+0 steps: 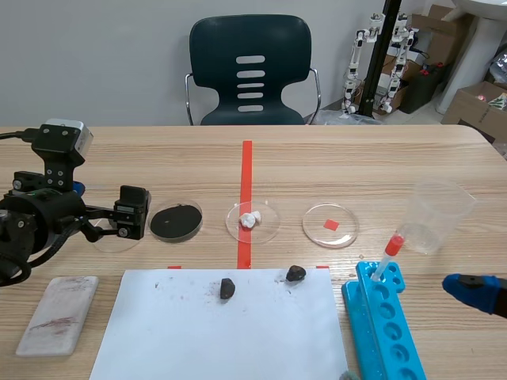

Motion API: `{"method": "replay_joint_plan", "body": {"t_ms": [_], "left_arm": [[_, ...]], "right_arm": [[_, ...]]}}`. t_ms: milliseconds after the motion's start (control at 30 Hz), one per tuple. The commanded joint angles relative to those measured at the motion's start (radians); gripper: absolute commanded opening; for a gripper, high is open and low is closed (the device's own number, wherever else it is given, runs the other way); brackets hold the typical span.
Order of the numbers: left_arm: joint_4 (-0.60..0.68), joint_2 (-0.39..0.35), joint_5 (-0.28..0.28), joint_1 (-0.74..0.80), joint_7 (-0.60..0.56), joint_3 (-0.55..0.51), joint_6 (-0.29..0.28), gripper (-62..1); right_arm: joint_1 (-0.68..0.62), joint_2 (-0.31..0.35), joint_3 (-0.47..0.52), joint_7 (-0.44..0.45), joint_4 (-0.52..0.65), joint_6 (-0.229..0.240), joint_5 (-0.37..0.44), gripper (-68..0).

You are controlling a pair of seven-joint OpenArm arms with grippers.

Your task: Return to the home posture

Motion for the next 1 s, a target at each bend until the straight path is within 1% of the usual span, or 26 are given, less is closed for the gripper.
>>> {"method": "replay_joint_plan", "body": {"t_ms": [0, 267, 367, 533, 667, 700, 800, 967], "left_arm": [[0.009, -0.008, -0.002, 0.0, -0.013, -0.011, 0.004, 1.4], [0.009, -0.009, -0.002, 0.005, -0.01, -0.011, -0.003, 1.4], [0.009, -0.009, -0.002, 0.022, -0.04, -0.011, -0.037, 1.4], [0.033, -0.011, -0.002, 0.078, -0.092, -0.039, -0.12, 1.4], [0.107, -0.029, -0.001, 0.156, -0.115, -0.086, -0.177, 1.4], [0.132, -0.033, 0.006, 0.181, -0.119, -0.1, -0.186, 1.4], [0.218, -0.047, 0.056, 0.258, -0.118, -0.142, -0.211, 1.4], [0.375, -0.061, 0.069, 0.414, -0.126, -0.226, -0.213, 1.4]], "right_arm": [[0.001, 0.0, 0.004, 0.015, 0.014, -0.004, 0.007, 0.4], [0.001, 0.0, 0.004, 0.015, 0.014, -0.004, 0.007, 0.4], [0.001, 0.0, 0.004, 0.015, 0.014, -0.004, 0.007, 0.4], [0.001, 0.0, 0.004, 0.015, 0.014, -0.004, 0.007, 0.4], [0.001, 0.0, 0.004, 0.015, 0.014, -0.004, 0.007, 0.4], [0.001, 0.0, 0.004, 0.015, 0.014, -0.004, 0.007, 0.4], [0.001, 0.0, 0.004, 0.015, 0.014, -0.004, 0.007, 0.4], [0.001, 0.0, 0.004, 0.015, 0.014, -0.004, 0.007, 0.4]]}}
